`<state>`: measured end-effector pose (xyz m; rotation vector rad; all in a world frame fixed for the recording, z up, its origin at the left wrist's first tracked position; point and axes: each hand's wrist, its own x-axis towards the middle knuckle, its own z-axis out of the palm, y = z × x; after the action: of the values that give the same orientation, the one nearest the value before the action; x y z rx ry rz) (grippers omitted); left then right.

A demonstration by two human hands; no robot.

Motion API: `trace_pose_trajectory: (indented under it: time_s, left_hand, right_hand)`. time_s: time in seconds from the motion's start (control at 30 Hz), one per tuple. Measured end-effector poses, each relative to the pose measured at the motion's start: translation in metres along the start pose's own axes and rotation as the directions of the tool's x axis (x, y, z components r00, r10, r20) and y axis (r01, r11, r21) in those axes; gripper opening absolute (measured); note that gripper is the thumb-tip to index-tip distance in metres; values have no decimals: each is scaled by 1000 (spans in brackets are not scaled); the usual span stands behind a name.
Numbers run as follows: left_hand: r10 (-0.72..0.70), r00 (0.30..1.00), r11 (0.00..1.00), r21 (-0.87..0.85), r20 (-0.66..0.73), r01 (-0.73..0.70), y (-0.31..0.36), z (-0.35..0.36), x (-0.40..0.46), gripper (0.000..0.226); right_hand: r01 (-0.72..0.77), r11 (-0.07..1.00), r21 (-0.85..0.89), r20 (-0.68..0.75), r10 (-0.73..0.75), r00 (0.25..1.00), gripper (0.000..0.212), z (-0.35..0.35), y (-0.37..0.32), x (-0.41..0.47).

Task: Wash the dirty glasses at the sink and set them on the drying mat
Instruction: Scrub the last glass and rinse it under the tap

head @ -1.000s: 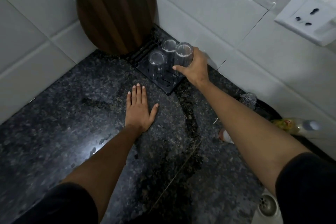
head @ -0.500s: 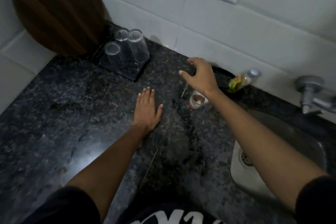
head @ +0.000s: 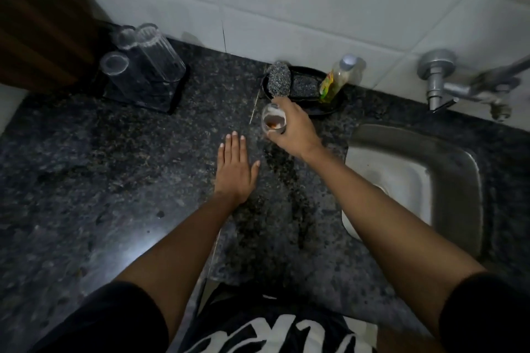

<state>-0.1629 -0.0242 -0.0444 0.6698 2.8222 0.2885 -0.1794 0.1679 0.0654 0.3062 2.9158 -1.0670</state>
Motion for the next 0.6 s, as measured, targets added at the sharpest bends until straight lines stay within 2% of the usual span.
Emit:
trace_pose_trajectory:
  time_s: [0.17,0.3,0.47,0.6]
  left_hand:
    - [3,1000,998,-63,19,-2,3,-15,4,79]
    - [54,996,984,-167,-65,-65,28,-28,8,75]
    - [161,967,919,-329,-196,-219,111,-41,17,68]
    - [193,945,856,-426,-265,-294,194,-47,26,65]
  right_hand:
    - [-20,993,113,-151,37,988,66,-13,8,-19]
    - [-28,981,193,-269,81,960,64,-48,26,-53]
    - [-94,968,233,-346,173,922,83,-101,73,-107]
    - [-110,957,268,-420,219,881,70,-136,113,-142]
